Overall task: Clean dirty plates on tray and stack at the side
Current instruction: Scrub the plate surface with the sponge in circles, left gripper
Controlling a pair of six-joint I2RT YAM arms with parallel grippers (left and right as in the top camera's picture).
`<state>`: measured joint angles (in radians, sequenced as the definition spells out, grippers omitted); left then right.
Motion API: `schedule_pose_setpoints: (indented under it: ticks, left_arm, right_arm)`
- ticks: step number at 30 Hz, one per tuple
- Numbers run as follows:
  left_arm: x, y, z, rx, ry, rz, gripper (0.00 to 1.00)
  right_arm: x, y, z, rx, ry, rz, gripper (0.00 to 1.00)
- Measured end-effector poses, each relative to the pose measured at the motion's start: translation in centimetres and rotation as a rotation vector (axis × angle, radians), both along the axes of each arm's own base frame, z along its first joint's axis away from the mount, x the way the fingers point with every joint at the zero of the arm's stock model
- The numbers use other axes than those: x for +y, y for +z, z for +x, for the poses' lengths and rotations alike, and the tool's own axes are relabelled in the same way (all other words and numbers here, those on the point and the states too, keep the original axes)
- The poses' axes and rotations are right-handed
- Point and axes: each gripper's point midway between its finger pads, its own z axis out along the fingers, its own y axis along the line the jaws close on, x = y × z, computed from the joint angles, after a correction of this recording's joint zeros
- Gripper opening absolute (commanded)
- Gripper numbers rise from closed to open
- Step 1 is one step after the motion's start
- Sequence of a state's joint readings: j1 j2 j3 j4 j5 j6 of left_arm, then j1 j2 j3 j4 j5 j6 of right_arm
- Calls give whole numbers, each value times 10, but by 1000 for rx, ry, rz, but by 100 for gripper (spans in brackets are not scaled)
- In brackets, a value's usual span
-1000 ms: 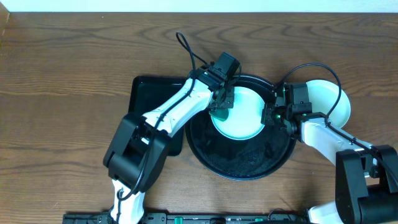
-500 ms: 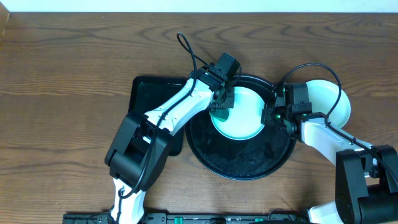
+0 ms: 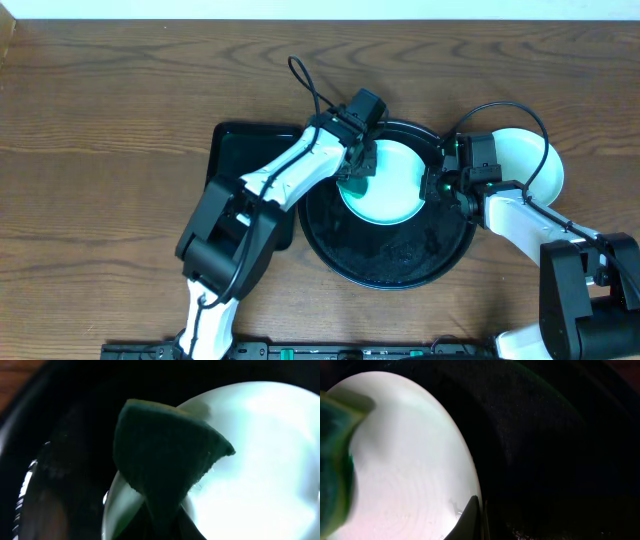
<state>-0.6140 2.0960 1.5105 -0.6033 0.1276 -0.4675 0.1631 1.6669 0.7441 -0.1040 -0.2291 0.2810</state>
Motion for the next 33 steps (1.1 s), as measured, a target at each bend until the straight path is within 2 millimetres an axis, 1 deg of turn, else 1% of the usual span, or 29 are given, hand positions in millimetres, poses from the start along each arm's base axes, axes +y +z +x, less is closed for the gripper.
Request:
schedule_pose_setpoints:
  ticks: [4, 10, 16, 33]
  left_arm:
    - [-2, -9, 1, 8, -3, 4, 11]
    - [-4, -14, 2, 25, -4, 12, 11]
    - [-5, -15, 0, 38, -8, 6, 11]
    - [-14, -13, -2, 121, -12, -126, 11]
  right_arm:
    - [0, 0, 0, 0, 0, 0, 1]
    - [0, 0, 0, 0, 0, 0, 1]
    - [0, 0, 0, 1, 0, -1, 1]
    - [0, -1, 0, -4, 6, -16, 1]
